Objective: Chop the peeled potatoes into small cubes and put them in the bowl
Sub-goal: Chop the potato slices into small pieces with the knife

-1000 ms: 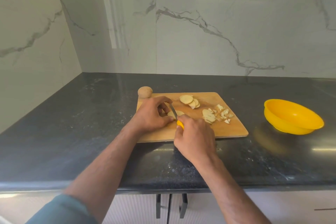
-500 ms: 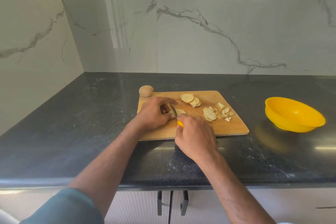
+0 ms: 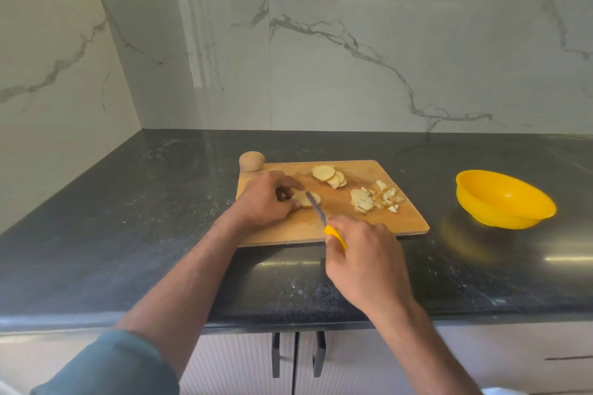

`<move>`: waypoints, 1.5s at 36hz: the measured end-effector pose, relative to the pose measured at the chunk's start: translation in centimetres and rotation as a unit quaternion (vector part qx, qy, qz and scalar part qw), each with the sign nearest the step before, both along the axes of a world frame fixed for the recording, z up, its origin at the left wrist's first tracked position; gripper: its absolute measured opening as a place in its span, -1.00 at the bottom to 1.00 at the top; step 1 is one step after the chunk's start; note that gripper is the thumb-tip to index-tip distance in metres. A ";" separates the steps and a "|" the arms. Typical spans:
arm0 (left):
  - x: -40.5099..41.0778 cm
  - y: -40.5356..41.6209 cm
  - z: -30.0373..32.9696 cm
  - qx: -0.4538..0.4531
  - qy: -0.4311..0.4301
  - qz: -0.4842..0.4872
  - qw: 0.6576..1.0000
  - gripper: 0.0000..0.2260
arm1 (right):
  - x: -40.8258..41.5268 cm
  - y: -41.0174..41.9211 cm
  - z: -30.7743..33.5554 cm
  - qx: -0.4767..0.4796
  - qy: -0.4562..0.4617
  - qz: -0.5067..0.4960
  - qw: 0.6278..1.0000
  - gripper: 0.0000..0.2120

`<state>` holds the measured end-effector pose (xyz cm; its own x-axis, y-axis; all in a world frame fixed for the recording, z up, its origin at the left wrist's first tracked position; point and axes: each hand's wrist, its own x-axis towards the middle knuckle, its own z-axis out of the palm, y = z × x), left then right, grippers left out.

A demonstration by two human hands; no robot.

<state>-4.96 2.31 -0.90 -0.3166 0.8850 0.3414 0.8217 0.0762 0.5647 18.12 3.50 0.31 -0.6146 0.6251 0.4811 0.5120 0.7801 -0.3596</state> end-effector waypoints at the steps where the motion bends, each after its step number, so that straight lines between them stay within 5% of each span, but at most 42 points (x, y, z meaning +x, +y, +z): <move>1: 0.0 -0.1 0.0 0.002 -0.015 0.005 1.000 -0.70 | -0.1 0.1 0.0 0.005 0.011 -0.010 1.000 -0.76; 5: -0.2 -0.5 0.2 0.017 -0.073 0.035 0.997 -0.57 | -1.9 0.8 -0.1 0.012 0.031 -0.031 0.999 -0.73; 24: -0.3 -0.3 -0.1 0.025 -0.094 0.035 0.995 -0.73 | -5.9 1.0 -0.6 0.015 -0.054 -0.004 0.998 -0.72; 37: -0.8 -0.1 0.2 0.001 -0.110 0.014 0.994 -0.67 | -4.7 0.5 -0.6 -0.018 -0.050 0.015 0.998 -0.70; 49: -0.8 -0.2 0.9 -0.035 -0.070 -0.001 0.997 -0.71 | -0.1 2.0 0.6 -0.037 0.039 -0.042 0.998 -0.77; 54: -1.1 0.9 3.2 -0.114 0.028 -0.030 0.993 -0.63 | -0.8 4.2 0.1 -0.037 0.072 -0.085 0.993 -0.71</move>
